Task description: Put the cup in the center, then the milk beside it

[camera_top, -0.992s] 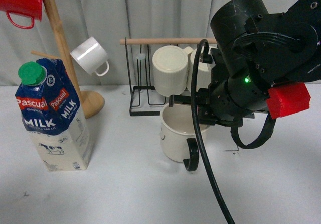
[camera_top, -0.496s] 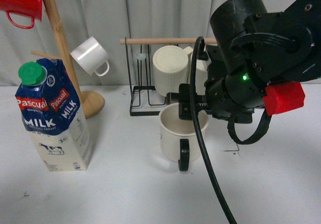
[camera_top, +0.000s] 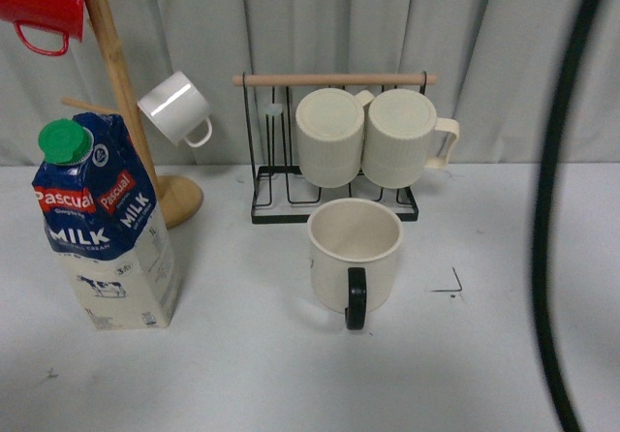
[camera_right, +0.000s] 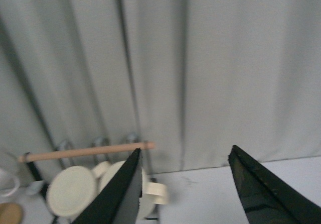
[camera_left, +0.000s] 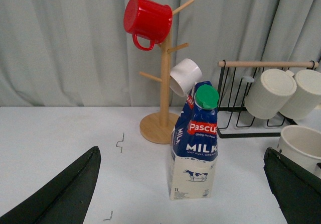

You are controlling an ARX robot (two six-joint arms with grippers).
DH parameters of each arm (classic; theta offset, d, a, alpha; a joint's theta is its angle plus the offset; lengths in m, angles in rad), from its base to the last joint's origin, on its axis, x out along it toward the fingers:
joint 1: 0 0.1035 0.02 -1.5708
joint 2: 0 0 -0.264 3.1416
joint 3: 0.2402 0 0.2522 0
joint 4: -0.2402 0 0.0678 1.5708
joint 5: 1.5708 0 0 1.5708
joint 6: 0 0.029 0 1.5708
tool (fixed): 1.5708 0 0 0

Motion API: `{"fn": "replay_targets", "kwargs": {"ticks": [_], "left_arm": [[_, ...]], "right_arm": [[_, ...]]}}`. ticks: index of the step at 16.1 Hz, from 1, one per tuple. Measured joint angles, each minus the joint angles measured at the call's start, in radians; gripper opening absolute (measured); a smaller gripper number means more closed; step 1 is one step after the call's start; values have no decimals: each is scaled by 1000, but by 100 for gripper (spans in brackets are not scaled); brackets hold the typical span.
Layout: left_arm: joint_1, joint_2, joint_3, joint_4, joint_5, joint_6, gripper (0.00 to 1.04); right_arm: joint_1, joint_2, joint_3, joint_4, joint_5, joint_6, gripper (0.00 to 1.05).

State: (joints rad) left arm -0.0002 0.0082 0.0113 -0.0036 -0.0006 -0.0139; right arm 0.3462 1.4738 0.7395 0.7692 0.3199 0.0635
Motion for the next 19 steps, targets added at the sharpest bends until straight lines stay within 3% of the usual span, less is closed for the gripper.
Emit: {"fn": "replay_targets", "kwargs": {"ticks": [5,11,18,19], "left_arm": [[0,0,0,0,0,0,98],[0,0,0,0,0,0,98],[0,0,0,0,0,0,98],[0,0,0,0,0,0,98]], "right_arm": [[-140,-250,-391,101,-117,-60,2],[-193,-357,-490,95,-156,-58,2],[-264,-599,-637,-11,-235,-58,2],[-303,-635,-649,-33,-293,-59,2]]}}
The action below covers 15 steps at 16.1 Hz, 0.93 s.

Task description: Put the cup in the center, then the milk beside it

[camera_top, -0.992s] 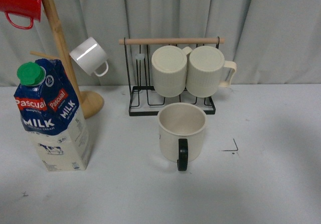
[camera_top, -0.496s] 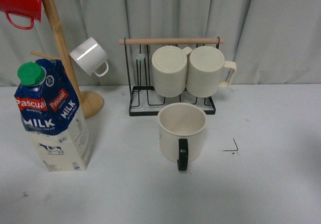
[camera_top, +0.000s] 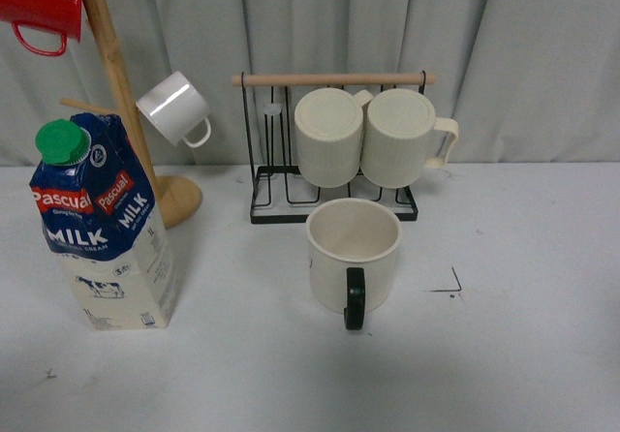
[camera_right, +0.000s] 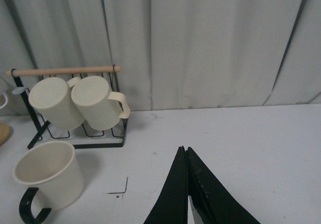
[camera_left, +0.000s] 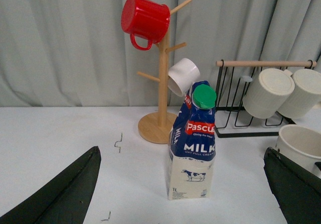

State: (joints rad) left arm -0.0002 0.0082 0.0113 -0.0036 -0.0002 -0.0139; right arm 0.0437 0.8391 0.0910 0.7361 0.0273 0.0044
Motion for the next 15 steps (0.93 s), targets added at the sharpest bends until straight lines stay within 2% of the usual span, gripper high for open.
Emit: {"fn": "replay_targets", "kwargs": {"ticks": [2,3,6,15], "left_arm": [[0,0,0,0,0,0,98],[0,0,0,0,0,0,98],[0,0,0,0,0,0,98],[0,0,0,0,0,0,98]], "right_arm": [[-51,-62,-17,-37,-17,-1,2],[-48,-70,-53,25,-25,-1,2],[-44,-208,-79,-118,-26,-2,2],[-44,-492,-79,-388,-26,-2,2]]}}
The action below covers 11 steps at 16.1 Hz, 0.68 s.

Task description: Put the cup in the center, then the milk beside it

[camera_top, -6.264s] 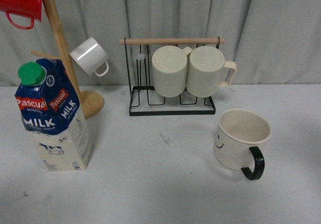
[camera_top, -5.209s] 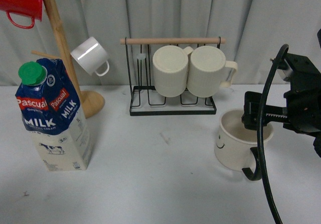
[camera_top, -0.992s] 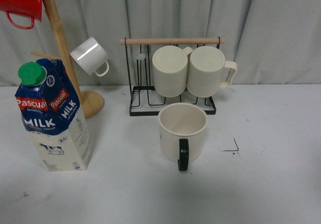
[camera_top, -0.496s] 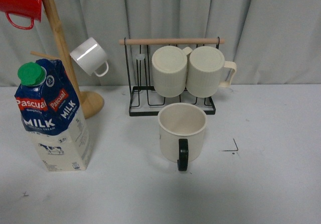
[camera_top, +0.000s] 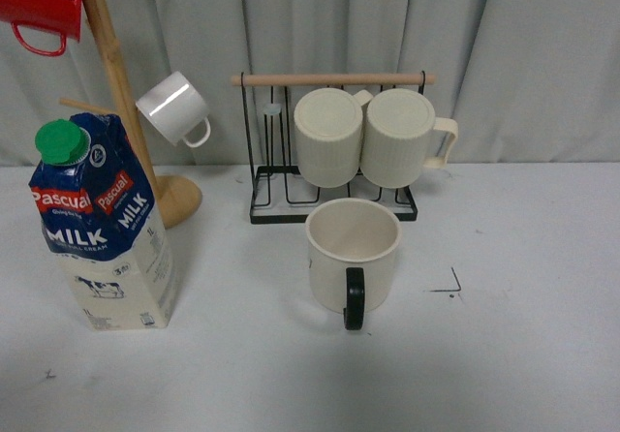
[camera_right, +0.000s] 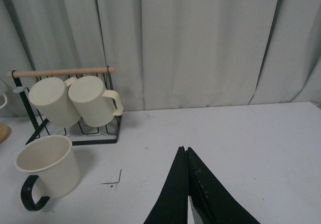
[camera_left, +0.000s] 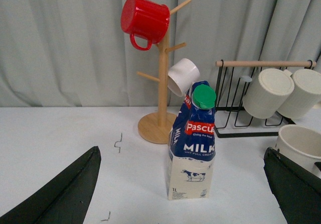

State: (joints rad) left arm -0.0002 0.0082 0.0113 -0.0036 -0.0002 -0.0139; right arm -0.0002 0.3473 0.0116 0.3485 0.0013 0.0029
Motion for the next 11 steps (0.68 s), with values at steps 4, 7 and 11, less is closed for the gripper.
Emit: {"fn": "replay_targets", "kwargs": {"ticks": [4,7,11], "left_arm": [[0,0,0,0,0,0,98],[0,0,0,0,0,0,98],[0,0,0,0,0,0,98]], "right_arm": [[0,-99,0,-97,0,0,2],[0,-153,0,-153,0,0,2],[0,-298,0,-351,-1,0,2]]}}
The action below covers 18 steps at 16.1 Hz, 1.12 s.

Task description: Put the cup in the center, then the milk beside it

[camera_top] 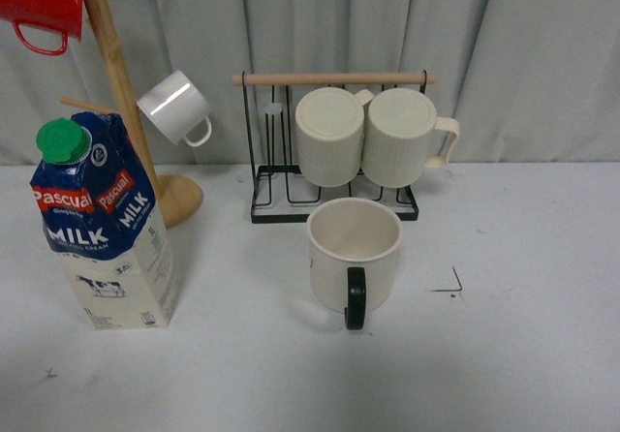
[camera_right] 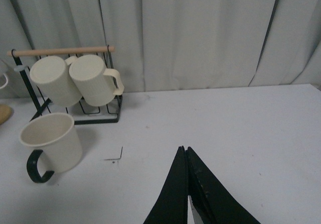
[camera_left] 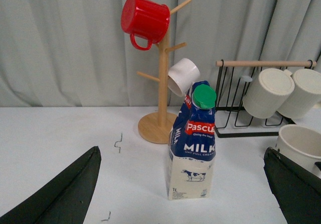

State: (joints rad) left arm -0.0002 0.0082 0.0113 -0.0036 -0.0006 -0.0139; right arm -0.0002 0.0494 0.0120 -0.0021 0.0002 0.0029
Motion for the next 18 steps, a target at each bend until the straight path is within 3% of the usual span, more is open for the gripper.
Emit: {"fn": "replay_targets", "kwargs": {"ticks": [4,6,9,10,11,13,18], "left_arm": [[0,0,0,0,0,0,98],[0,0,0,0,0,0,98],[0,0,0,0,0,0,98],[5,60,50,-140,2,-29,98],[13,226,108,-145,11,-55,98],[10,468,204,63,14,-59,98],[-36,1101,438,511,70,-13,98]], "right_arm": [[0,-45,0,2,0,0,3],[0,-45,0,-2,0,0,12],[0,-45,0,-2,0,0,48],[0,-45,0,-2,0,0,61],[0,-45,0,-1,0,0,72],[0,-45,0,-2,0,0,95],[0,-45,0,-1,0,0,98]]}}
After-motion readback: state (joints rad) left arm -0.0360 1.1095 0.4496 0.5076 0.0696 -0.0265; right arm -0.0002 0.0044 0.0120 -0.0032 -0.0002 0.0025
